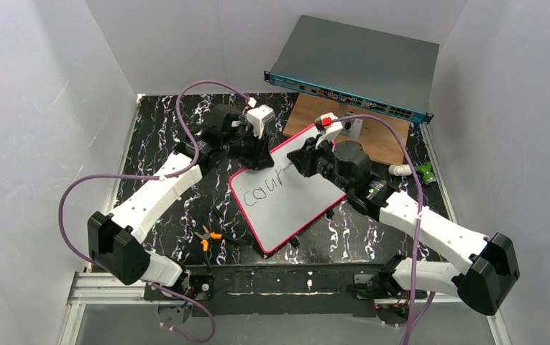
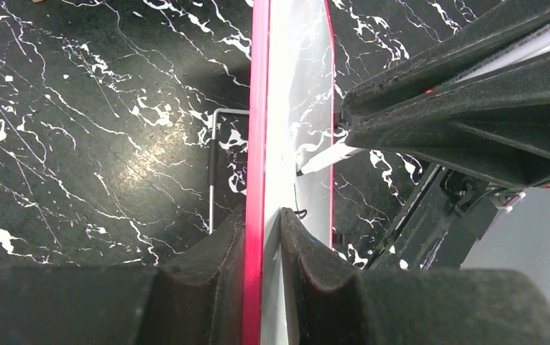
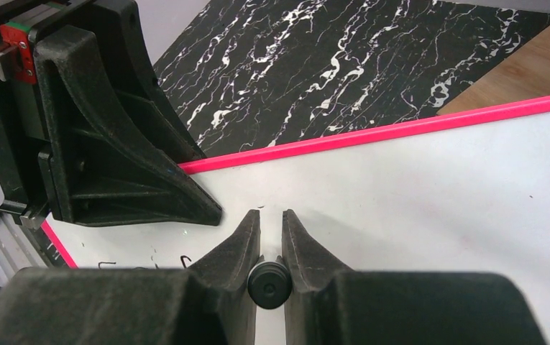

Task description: Write a sentence on the whiteboard

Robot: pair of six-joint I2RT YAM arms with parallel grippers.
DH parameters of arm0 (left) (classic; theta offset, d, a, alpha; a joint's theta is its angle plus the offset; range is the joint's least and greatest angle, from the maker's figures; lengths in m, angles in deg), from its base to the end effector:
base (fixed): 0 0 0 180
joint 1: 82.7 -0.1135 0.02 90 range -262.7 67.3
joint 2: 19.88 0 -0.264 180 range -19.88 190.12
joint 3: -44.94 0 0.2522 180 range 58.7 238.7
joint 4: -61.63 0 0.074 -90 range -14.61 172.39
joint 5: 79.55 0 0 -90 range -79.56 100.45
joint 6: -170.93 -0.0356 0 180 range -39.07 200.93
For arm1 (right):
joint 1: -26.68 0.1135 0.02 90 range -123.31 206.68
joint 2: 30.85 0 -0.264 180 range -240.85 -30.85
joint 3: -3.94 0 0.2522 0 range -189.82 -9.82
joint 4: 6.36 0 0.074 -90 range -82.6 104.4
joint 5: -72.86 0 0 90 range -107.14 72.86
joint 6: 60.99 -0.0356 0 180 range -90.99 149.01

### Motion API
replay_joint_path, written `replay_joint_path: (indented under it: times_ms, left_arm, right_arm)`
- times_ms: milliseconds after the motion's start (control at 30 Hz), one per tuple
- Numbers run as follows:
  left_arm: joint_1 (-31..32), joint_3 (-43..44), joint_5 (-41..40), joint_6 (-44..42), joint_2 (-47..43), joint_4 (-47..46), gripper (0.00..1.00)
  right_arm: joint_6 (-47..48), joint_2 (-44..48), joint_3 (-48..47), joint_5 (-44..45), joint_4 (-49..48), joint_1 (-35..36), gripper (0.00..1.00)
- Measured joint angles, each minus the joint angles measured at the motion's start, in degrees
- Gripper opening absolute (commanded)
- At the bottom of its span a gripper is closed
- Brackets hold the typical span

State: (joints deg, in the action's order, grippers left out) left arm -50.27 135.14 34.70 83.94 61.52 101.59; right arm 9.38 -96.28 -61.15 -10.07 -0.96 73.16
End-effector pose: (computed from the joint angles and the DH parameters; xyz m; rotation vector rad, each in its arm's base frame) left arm 0.2630 -0.1844 0.3580 0.7988 2.0158 -0.8100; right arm 0.1899 0.1936 0.3412 -0.3069 1.7011 0.7621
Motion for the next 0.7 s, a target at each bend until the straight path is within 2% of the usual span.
replay_joint_path:
  times_ms: [700]
  left_arm:
    - [0.0,0.0,0.0,-0.02,0.0,0.04,0.0]
  right_arm:
    - [-1.77,-0.42,0.13,-1.68,0.04,-0.02,0.01]
